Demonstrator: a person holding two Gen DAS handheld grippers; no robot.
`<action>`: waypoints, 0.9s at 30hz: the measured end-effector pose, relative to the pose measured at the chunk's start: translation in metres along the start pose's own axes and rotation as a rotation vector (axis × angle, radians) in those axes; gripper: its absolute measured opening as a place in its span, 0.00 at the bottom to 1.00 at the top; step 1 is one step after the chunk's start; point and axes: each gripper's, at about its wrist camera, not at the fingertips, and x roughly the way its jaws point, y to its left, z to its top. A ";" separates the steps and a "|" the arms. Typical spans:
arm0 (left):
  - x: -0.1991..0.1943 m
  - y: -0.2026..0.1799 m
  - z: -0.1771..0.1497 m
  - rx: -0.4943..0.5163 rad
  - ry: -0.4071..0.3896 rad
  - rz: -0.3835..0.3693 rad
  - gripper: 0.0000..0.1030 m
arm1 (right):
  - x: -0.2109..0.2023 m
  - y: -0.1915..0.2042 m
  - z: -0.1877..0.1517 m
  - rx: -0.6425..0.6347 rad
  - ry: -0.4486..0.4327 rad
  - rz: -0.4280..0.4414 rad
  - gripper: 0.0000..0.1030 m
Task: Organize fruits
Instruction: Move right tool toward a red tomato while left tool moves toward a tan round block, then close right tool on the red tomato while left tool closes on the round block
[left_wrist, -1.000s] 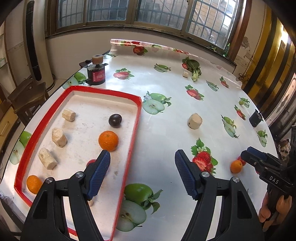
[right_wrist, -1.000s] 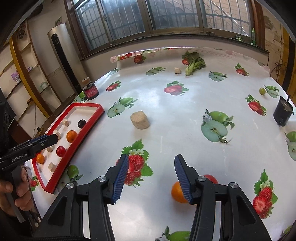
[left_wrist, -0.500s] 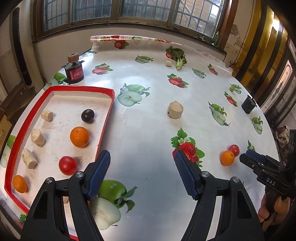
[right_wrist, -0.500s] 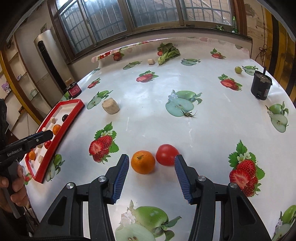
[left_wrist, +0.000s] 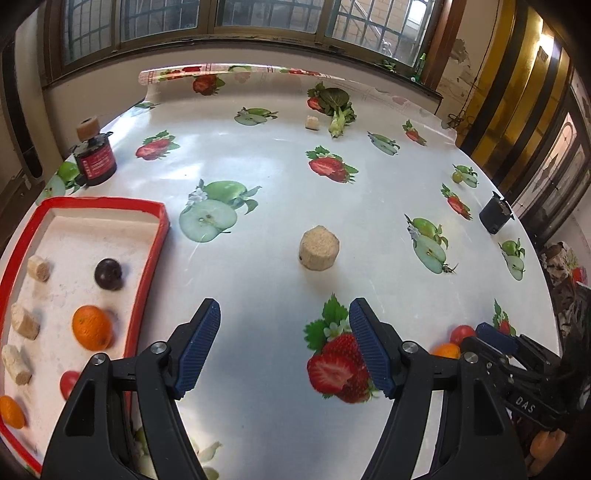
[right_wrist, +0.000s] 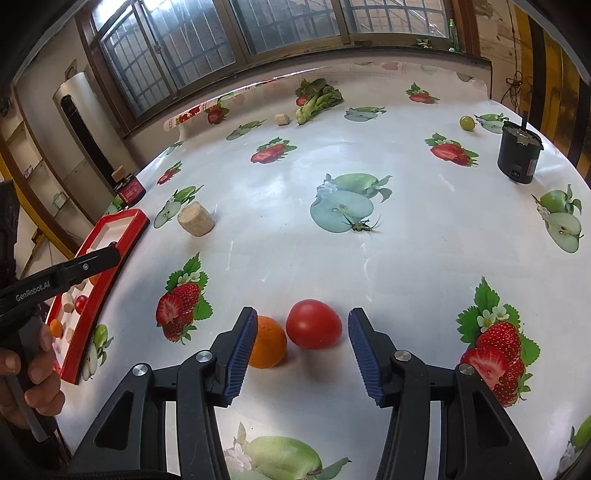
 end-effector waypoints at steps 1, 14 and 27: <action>0.009 -0.002 0.005 -0.001 0.009 -0.003 0.70 | 0.003 -0.001 0.001 0.006 0.005 0.003 0.51; 0.077 -0.021 0.032 0.037 0.048 -0.033 0.34 | 0.015 -0.019 0.001 0.111 0.009 0.123 0.43; 0.021 -0.013 0.008 0.038 0.010 -0.084 0.31 | 0.002 -0.007 -0.004 0.010 -0.012 0.026 0.32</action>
